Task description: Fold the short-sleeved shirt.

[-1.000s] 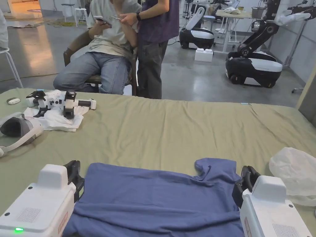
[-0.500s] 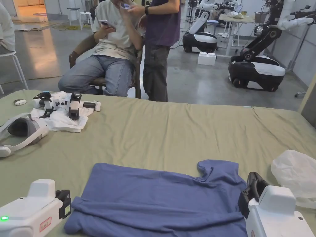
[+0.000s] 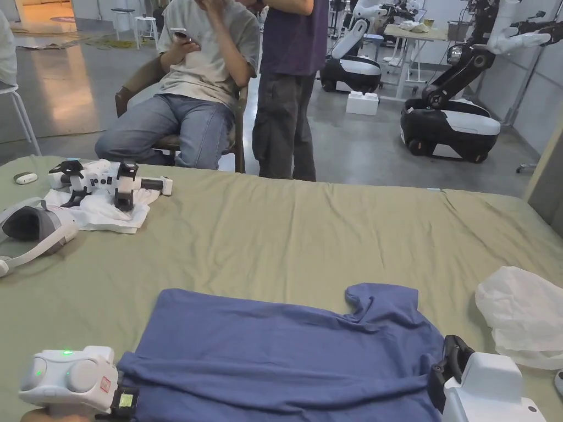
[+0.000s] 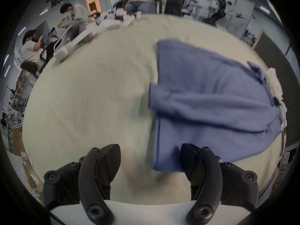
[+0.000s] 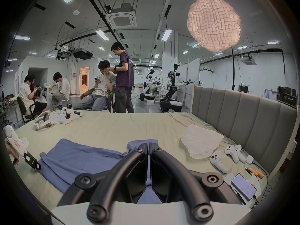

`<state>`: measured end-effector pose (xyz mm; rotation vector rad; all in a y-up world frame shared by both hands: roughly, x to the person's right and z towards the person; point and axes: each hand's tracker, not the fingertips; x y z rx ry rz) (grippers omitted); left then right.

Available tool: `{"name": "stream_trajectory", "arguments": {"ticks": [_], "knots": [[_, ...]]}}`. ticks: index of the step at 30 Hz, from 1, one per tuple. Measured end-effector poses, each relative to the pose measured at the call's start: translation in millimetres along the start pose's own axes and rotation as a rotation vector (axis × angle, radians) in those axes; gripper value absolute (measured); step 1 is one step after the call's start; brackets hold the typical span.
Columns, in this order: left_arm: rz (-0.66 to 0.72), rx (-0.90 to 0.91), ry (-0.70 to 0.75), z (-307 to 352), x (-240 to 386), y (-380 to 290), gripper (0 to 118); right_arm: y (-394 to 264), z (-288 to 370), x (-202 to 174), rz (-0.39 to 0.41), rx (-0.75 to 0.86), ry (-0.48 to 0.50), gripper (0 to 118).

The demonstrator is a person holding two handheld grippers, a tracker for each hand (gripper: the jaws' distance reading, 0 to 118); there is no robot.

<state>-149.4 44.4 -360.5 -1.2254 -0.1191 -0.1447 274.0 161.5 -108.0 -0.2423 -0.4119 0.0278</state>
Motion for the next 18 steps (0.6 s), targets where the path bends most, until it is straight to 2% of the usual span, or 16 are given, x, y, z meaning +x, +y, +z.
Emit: {"name": "stream_trajectory", "arguments": {"ticks": [2, 6, 9, 10, 12, 16, 18], "knots": [[0.060, 0.069, -0.036, 0.4, 1.8, -8.4, 78, -2.1, -0.3, 2.3, -0.001, -0.008, -0.004, 1], [0.029, 0.082, -0.020, -13.3, -7.0, -6.9, 72, -7.2, -3.4, 6.6, -0.004, -0.031, -0.009, 1], [0.035, 0.079, -0.055, -14.4, -4.3, -2.2, 45, -12.4, -7.2, 10.9, -0.015, -0.058, -0.007, 1], [0.013, 0.085, -0.062, -14.6, -2.3, -1.9, 27, -14.3, -8.7, 13.0, -0.020, -0.066, -0.008, 1], [-0.061, 0.110, -0.066, -5.0, 4.6, -7.4, 5, -19.4, -13.3, 20.1, -0.032, -0.101, -0.015, 1], [-0.032, 0.149, -0.095, 8.4, 1.7, -19.9, 0, -28.8, -25.2, 43.3, -0.053, -0.184, -0.022, 2], [0.021, 0.178, -0.127, 16.2, -4.8, -25.6, 0, -34.9, -33.1, 59.0, -0.039, -0.246, -0.019, 10]]}}
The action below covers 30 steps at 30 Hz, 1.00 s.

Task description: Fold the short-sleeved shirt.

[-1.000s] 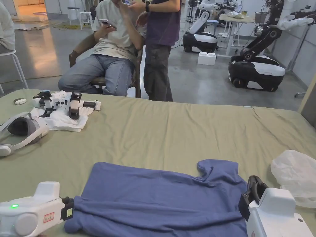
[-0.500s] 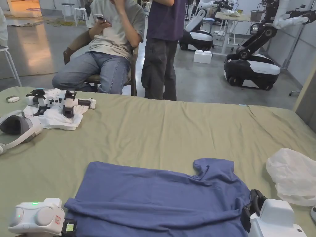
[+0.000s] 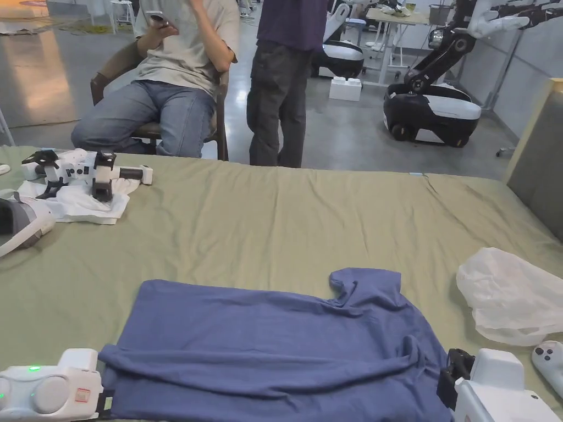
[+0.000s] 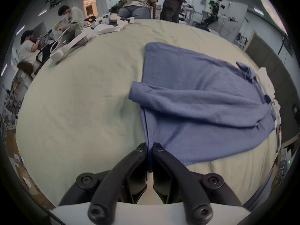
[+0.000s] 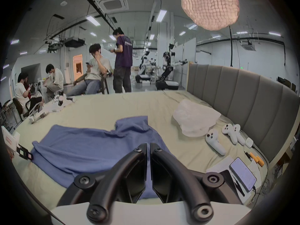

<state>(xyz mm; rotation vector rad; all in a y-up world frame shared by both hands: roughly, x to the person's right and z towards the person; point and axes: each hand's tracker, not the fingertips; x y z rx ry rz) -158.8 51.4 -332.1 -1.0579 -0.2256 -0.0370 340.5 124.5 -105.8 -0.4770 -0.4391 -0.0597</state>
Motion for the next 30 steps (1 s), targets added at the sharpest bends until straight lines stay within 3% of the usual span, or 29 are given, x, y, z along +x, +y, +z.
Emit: {"name": "stream_trajectory", "arguments": {"ticks": [4, 11, 15, 17, 18, 19, 20, 21, 30], "knots": [[-0.018, 0.042, -0.004, 23.5, 3.5, -11.0, 0, -9.7, -30.6, 29.1, 0.014, -0.196, 0.021, 58], [-0.013, 0.099, -0.009, 42.9, 5.2, -13.9, 0, -46.0, -87.0, 44.1, 0.004, -0.481, 0.116, 59], [-0.016, 0.104, -0.005, 42.4, 4.6, -13.5, 0, -62.7, -107.6, 37.7, 0.020, -0.518, 0.107, 55], [-0.022, 0.106, -0.002, 42.6, 5.8, -14.6, 0, -61.8, -106.0, 34.9, 0.018, -0.507, 0.124, 36], [-0.023, 0.106, -0.002, 41.7, 4.6, -14.3, 0, -59.5, -106.8, 33.2, 0.005, -0.515, 0.171, 18], [-0.022, 0.106, -0.001, 41.8, 4.7, -14.6, 0, -58.7, -106.8, 31.3, -0.009, -0.520, 0.213, 11], [-0.021, 0.108, -0.001, 42.2, 4.8, -14.9, 0, -56.8, -102.3, 25.6, 0.043, -0.516, 0.136, 11], [-0.019, 0.113, -0.002, 43.4, 4.7, -15.0, 0, -54.2, -98.2, 22.3, 0.078, -0.515, 0.139, 10], [-0.015, 0.199, -0.011, 86.5, 0.5, -2.6, 0, -1.1, -47.4, 25.3, 0.113, -0.445, 0.108, 8]]}}
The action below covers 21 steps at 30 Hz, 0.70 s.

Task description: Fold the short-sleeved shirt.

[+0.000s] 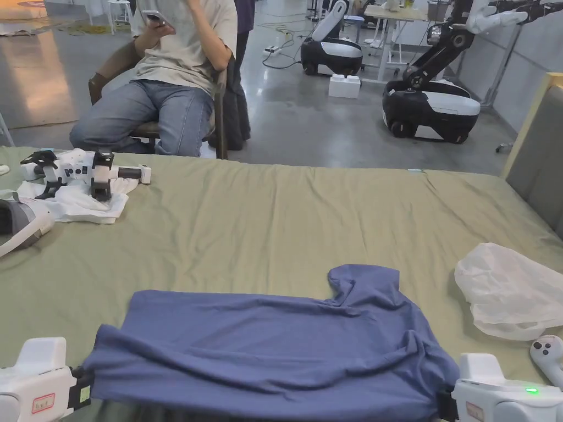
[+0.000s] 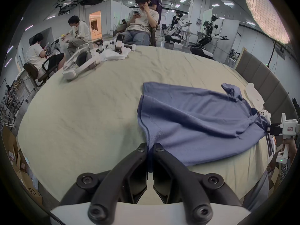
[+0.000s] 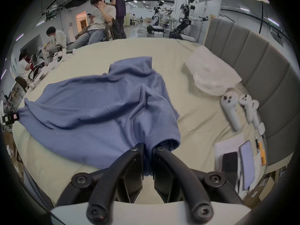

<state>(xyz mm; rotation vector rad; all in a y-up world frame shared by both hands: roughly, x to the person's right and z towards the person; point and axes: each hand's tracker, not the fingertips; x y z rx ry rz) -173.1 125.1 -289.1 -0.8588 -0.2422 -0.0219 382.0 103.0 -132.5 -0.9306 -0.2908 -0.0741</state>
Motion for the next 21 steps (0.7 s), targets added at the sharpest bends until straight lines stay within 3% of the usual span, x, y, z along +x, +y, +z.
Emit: {"name": "stream_trajectory", "arguments": {"ticks": [6, 12, 21], "knots": [[0.033, 0.014, 0.000, 33.7, -15.4, -17.9, 0, -9.9, 46.5, -1.5, 0.064, 0.003, -0.001, 8], [0.063, -0.113, 0.004, 41.7, -27.6, -78.2, 0, -62.9, 55.7, -12.6, 0.115, -0.099, -0.010, 8], [0.066, -0.207, 0.016, 12.9, -35.2, -133.6, 0, -125.2, 23.5, -24.2, 0.070, -0.170, -0.033, 8]]}}
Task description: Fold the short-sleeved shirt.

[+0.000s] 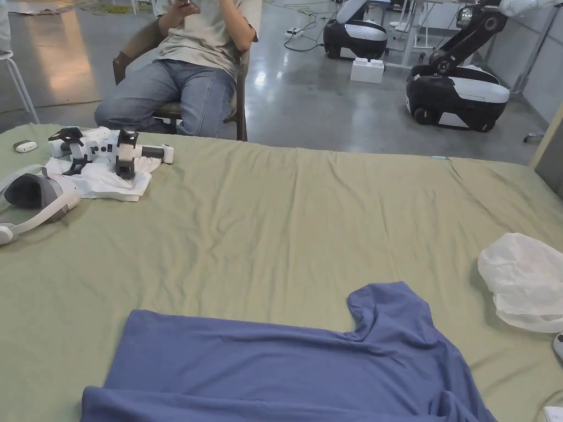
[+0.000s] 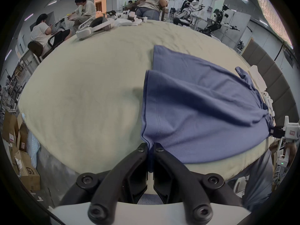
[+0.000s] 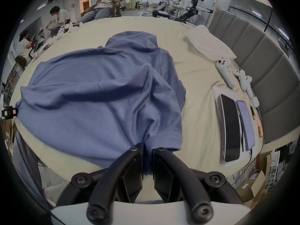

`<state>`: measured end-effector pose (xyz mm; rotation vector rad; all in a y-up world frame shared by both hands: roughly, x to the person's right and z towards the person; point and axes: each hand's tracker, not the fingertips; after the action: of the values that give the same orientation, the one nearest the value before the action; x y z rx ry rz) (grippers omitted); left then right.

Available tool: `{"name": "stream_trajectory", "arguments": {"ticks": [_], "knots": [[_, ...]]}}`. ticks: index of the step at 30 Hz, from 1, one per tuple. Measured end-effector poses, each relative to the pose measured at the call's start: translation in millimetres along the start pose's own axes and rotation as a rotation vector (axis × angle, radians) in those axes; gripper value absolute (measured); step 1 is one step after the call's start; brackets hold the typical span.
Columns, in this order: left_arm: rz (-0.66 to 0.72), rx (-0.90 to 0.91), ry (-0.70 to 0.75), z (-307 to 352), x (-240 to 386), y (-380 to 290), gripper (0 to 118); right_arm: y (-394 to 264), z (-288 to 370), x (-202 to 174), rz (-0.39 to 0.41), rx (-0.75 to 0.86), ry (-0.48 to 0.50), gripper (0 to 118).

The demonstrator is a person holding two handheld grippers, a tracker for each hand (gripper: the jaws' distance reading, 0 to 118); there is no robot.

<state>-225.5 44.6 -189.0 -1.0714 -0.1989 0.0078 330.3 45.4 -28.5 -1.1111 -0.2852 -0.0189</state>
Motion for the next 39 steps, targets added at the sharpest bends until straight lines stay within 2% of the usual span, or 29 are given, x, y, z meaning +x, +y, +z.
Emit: {"name": "stream_trajectory", "arguments": {"ticks": [3, 5, 7, 8, 9, 10, 11, 18, 22, 24, 26, 27, 28, 30, 31, 33, 36, 39], "knots": [[0.015, 0.001, -0.001, -5.3, -0.3, 3.5, 0, -3.3, -6.7, 1.2, -0.024, 0.021, 0.002, 12], [0.019, 0.007, -0.003, -4.2, 0.1, 5.1, 6, -2.5, -3.4, 1.7, -0.033, 0.032, -0.015, 27], [-0.007, 0.033, 0.007, 0.7, 4.6, 6.4, 24, 2.3, 5.9, 3.4, -0.016, 0.053, -0.086, 57], [-0.030, 0.061, 0.019, 3.6, 8.6, 8.6, 35, 6.1, 14.2, 4.2, -0.021, 0.093, -0.099, 64], [-0.049, 0.096, 0.036, 6.7, 12.3, 11.6, 47, 11.3, 23.8, 4.8, -0.041, 0.151, -0.094, 67], [-0.058, 0.130, 0.038, 9.8, 16.0, 15.0, 58, 18.1, 33.9, 4.7, -0.060, 0.204, -0.086, 68], [-0.060, 0.175, 0.029, 15.3, 21.4, 19.3, 59, 25.8, 42.4, 3.0, -0.069, 0.246, -0.077, 68], [-0.079, 0.443, -0.008, 37.2, 62.3, 70.8, 59, 83.9, 80.4, -29.6, -0.083, 0.559, -0.080, 69], [-0.100, 0.609, 0.002, 52.8, 82.2, 96.6, 59, 108.3, 98.0, -52.5, -0.110, 0.731, -0.013, 69], [-0.100, 0.688, 0.021, 64.9, 93.7, 105.8, 59, 119.2, 106.7, -66.0, -0.102, 0.801, -0.016, 69], [-0.101, 0.751, 0.040, 72.9, 100.4, 112.8, 58, 126.7, 113.4, -77.4, -0.096, 0.873, -0.024, 66], [-0.101, 0.779, 0.050, 75.4, 102.2, 115.3, 56, 129.6, 116.7, -82.4, -0.098, 0.904, -0.025, 59], [-0.106, 0.803, 0.049, 78.5, 104.3, 116.7, 51, 132.0, 119.3, -86.7, -0.099, 0.925, -0.026, 41], [-0.115, 0.844, 0.053, 84.1, 107.3, 117.3, 33, 136.0, 122.2, -95.1, -0.104, 0.957, -0.021, 12], [-0.123, 0.855, 0.053, 88.3, 110.4, 116.8, 17, 137.4, 123.7, -98.3, -0.104, 0.965, -0.021, 8], [-0.136, 0.866, 0.059, 92.7, 112.8, 115.9, 1, 139.0, 125.6, -103.7, -0.113, 0.987, -0.021, 3], [-0.115, 0.872, 0.024, 96.6, 108.0, 117.0, 0, 140.0, 125.5, -110.0, -0.104, 1.013, -0.038, 1], [-0.122, 0.856, 0.049, 89.3, 99.5, 123.9, 0, 141.4, 122.0, -109.3, -0.111, 1.020, -0.032, 0]]}}
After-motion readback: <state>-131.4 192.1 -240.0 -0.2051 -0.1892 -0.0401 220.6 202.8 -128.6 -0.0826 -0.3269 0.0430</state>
